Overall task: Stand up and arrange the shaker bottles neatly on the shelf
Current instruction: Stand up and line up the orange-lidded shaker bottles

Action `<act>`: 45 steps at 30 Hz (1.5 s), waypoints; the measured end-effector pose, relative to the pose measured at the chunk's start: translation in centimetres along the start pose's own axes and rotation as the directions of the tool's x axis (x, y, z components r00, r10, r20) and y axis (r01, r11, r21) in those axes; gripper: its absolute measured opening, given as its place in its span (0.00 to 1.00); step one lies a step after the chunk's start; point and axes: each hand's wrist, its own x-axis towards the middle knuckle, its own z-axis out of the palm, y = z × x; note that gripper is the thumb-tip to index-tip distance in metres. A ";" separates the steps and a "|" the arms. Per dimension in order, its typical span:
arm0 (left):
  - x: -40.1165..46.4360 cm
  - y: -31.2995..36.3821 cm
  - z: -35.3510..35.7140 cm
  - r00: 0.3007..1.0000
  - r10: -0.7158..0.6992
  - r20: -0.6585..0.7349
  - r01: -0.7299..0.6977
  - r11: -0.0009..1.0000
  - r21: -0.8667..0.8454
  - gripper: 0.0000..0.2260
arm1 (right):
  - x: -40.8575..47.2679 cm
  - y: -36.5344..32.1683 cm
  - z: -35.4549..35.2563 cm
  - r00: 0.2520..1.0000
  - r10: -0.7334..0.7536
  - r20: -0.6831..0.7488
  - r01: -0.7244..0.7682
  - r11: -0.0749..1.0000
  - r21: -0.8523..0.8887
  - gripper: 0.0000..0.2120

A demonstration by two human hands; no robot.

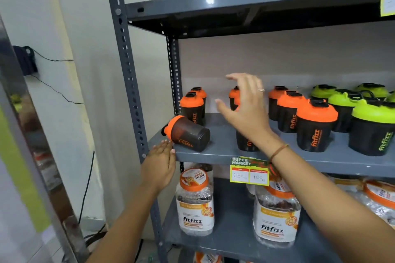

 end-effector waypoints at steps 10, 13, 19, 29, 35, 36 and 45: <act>0.2 -0.6 0.2 0.998 0.064 -0.003 -0.063 0.998 0.030 0.20 | 1.1 -2.2 10.3 0.471 0.249 0.846 0.110 0.935 -0.337 0.49; 0.3 -0.7 0.2 0.998 0.068 0.002 -0.068 0.997 0.045 0.21 | 1.0 -1.4 11.6 0.476 0.295 0.829 0.118 0.912 -0.393 0.48; 0.2 -0.9 0.3 0.996 0.090 0.005 -0.090 0.995 0.049 0.21 | 0.7 -0.4 12.2 0.515 0.321 0.795 -0.013 0.930 -0.367 0.38; 0.2 -1.2 0.6 0.997 0.075 0.007 -0.075 0.996 0.053 0.21 | -0.6 0.5 11.9 0.687 0.370 0.626 -0.541 0.835 0.100 0.39; 0.2 -1.1 0.6 0.997 0.076 -0.007 -0.076 0.996 0.042 0.21 | -1.9 0.3 12.6 0.720 0.405 0.564 -0.644 0.692 0.325 0.41; 0.2 -1.1 0.6 0.997 0.078 -0.008 -0.077 0.996 0.042 0.21 | -2.2 0.4 12.8 0.713 0.399 0.576 -0.652 0.679 0.337 0.42; 0.3 -1.3 1.0 0.996 0.088 -0.033 -0.086 0.995 0.057 0.21 | -4.3 0.9 13.8 0.654 0.363 0.664 -0.706 0.607 0.365 0.43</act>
